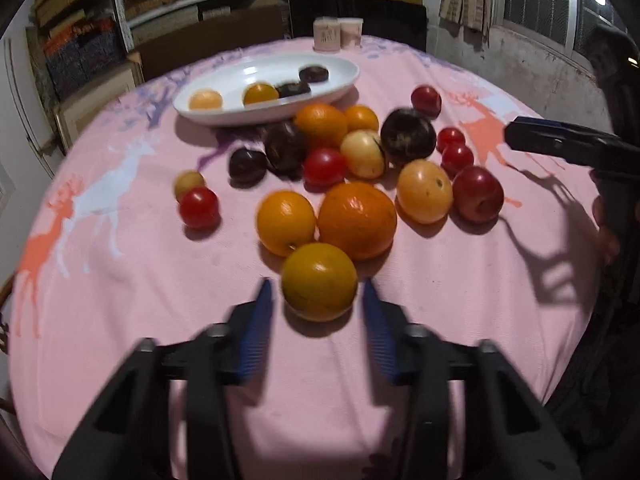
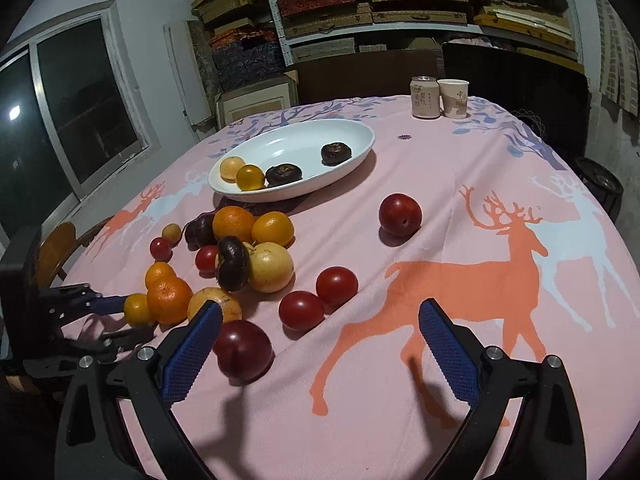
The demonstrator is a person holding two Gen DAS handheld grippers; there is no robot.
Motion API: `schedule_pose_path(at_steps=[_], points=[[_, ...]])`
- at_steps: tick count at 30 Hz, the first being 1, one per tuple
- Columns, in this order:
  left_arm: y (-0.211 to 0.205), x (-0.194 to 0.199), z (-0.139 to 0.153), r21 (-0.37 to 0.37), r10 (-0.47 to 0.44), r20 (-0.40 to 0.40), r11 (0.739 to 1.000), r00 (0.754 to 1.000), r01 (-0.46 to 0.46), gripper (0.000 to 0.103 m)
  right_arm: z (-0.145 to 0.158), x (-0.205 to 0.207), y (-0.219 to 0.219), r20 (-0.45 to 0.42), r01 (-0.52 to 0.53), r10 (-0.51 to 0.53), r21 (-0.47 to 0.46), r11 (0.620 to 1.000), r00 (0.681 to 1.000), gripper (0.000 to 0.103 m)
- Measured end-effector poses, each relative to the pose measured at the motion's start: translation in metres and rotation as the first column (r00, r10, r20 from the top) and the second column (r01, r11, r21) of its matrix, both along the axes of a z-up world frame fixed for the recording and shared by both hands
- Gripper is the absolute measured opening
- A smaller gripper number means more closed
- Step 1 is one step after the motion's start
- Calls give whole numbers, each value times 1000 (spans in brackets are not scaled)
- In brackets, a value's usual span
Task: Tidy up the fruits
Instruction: 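Grasp a yellow orange with the left tool while the right tool grasps a red tomato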
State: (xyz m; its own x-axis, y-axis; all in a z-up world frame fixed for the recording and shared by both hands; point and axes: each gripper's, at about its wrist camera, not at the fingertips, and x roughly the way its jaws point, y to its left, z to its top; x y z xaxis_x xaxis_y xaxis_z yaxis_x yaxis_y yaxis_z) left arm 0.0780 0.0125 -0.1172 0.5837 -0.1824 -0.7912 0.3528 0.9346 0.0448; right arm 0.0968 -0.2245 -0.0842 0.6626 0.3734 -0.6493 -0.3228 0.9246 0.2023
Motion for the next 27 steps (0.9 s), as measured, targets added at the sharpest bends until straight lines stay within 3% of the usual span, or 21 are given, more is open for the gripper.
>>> schedule_pose_path(at_steps=[7,14,16,18,19,27], points=[[-1,-11,5,-30,3,31,1000,1000,-2,36,-5,-30,37,21,-209,213,-114,971,977,89],[3,-26,18,-54,13,59,998,998,-10,36,-13,-20,54,-17,-231,230,-99,968,973,82],[4,-26,18,-56,19,55,998,998,-16,36,-17,-17,60,-41,-239,235,-104,966,971,73],[5,-25,16,-57,26,47,998,999,-23,36,-20,-15,64,-49,-241,237,-117,963,970,49],[5,-25,15,-60,27,43,998,999,-25,36,-21,-15,63,-36,-226,224,-131,965,974,43],[5,-23,11,-65,27,31,998,999,-25,36,-30,-4,58,-106,-232,223,-80,969,969,41]])
